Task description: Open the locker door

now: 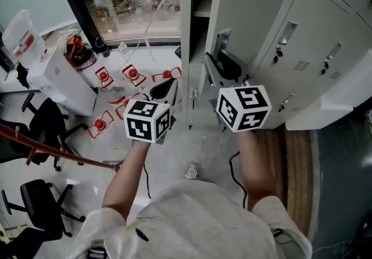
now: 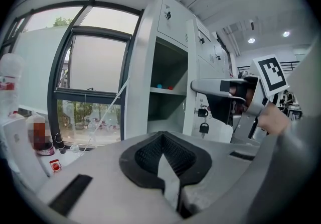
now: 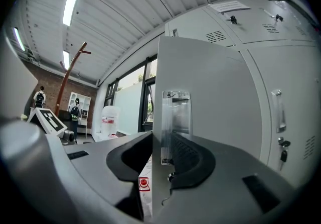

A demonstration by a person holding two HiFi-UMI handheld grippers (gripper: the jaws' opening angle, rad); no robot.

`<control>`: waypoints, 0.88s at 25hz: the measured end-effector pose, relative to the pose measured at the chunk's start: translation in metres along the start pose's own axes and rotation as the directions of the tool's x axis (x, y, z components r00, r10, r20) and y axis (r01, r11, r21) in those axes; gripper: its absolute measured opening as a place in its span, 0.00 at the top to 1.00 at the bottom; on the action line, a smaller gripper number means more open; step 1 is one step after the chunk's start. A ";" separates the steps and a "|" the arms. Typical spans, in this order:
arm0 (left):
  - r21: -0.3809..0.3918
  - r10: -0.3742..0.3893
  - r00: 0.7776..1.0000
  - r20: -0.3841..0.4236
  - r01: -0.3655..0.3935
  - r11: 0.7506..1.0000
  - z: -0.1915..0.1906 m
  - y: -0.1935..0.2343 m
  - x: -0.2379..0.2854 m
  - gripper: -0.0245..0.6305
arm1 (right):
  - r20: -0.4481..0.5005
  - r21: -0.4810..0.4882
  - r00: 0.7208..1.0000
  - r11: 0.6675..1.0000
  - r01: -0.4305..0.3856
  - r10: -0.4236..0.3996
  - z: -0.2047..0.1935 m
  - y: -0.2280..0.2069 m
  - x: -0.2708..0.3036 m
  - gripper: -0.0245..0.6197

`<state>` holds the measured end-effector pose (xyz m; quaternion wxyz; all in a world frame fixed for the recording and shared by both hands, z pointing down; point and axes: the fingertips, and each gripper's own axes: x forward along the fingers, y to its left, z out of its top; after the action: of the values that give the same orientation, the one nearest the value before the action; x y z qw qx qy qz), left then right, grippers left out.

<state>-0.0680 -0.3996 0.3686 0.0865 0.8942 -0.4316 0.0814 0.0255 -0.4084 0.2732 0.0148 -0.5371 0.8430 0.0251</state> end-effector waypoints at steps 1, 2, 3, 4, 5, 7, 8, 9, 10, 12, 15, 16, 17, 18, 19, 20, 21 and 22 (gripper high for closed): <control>0.000 -0.005 1.000 -0.001 0.005 1.000 -0.001 -0.003 -0.002 0.96 | 0.000 0.001 1.000 1.000 0.005 -0.005 0.000 0.000 -0.004 0.80; 0.000 -0.010 1.000 -0.001 0.010 1.000 -0.001 -0.005 -0.003 0.96 | 0.000 0.002 1.000 1.000 0.010 -0.010 0.000 0.000 -0.007 0.80; 0.000 -0.015 1.000 -0.001 0.015 1.000 -0.002 -0.008 -0.005 0.96 | -0.001 0.002 1.000 1.000 0.016 -0.016 0.001 0.000 -0.011 0.80; 0.000 -0.021 1.000 0.000 0.021 1.000 -0.002 -0.011 -0.008 0.96 | -0.002 0.002 1.000 1.000 0.021 -0.021 0.001 0.000 -0.015 0.80; -0.001 -0.027 1.000 0.001 0.027 1.000 -0.002 -0.014 -0.009 0.96 | -0.004 0.002 1.000 1.000 0.026 -0.026 0.001 0.000 -0.019 0.80; -0.003 -0.041 0.999 0.002 0.041 0.999 -0.003 -0.021 -0.012 0.96 | -0.012 0.003 0.999 0.999 0.036 -0.036 0.001 0.000 -0.027 0.80; -0.003 -0.047 0.999 0.004 0.047 0.999 -0.004 -0.024 -0.013 0.96 | -0.017 0.003 0.999 0.999 0.040 -0.040 0.001 -0.001 -0.031 0.80; -0.003 -0.054 0.999 0.006 0.054 0.999 -0.004 -0.028 -0.014 0.96 | -0.020 0.004 0.999 0.999 0.043 -0.043 0.000 -0.001 -0.034 0.80; -0.003 -0.061 0.998 0.007 0.061 0.998 -0.005 -0.032 -0.015 0.96 | -0.022 0.005 0.999 0.999 0.047 -0.047 0.000 -0.002 -0.038 0.80; -0.001 -0.075 0.997 0.007 0.075 0.997 -0.006 -0.039 -0.017 0.96 | -0.020 0.010 0.998 0.999 0.053 -0.053 0.000 -0.004 -0.047 0.80; 0.001 -0.094 0.996 0.001 0.094 0.996 -0.010 -0.048 -0.020 0.96 | -0.009 0.017 0.998 0.998 0.056 -0.056 0.000 -0.005 -0.058 0.80; 0.001 -0.100 0.995 0.000 0.100 0.995 -0.011 -0.051 -0.020 0.96 | -0.005 0.021 0.998 0.998 0.058 -0.058 0.000 -0.006 -0.062 0.80; 0.001 -0.107 0.994 0.001 0.107 0.994 -0.011 -0.054 -0.021 0.96 | -0.002 0.025 0.998 0.998 0.060 -0.060 0.000 -0.007 -0.065 0.80; 0.003 -0.113 0.994 0.001 0.113 0.994 -0.010 -0.057 -0.021 0.96 | 0.001 0.028 0.998 0.998 0.063 -0.063 0.001 -0.008 -0.069 0.79; 0.005 -0.121 0.993 0.002 0.121 0.993 -0.010 -0.061 -0.022 0.96 | 0.001 0.030 0.998 0.997 0.066 -0.066 0.001 -0.010 -0.072 0.79; 0.008 -0.129 0.992 0.003 0.129 0.992 -0.009 -0.064 -0.022 0.96 | 0.000 0.033 0.998 0.997 0.071 -0.071 0.001 -0.012 -0.076 0.79; 0.010 -0.137 0.991 0.003 0.137 0.990 -0.009 -0.067 -0.022 0.96 | -0.001 0.037 0.997 0.996 0.075 -0.075 0.001 -0.013 -0.079 0.78; 0.012 -0.145 0.989 0.003 0.145 0.989 -0.009 -0.070 -0.023 0.96 | -0.001 0.041 0.997 0.996 0.080 -0.080 0.001 -0.014 -0.082 0.78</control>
<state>-0.0276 -0.3372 0.3663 0.0859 0.9238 -0.3653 0.0757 0.0733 -0.3401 0.2758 0.0269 -0.5700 0.8212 0.0074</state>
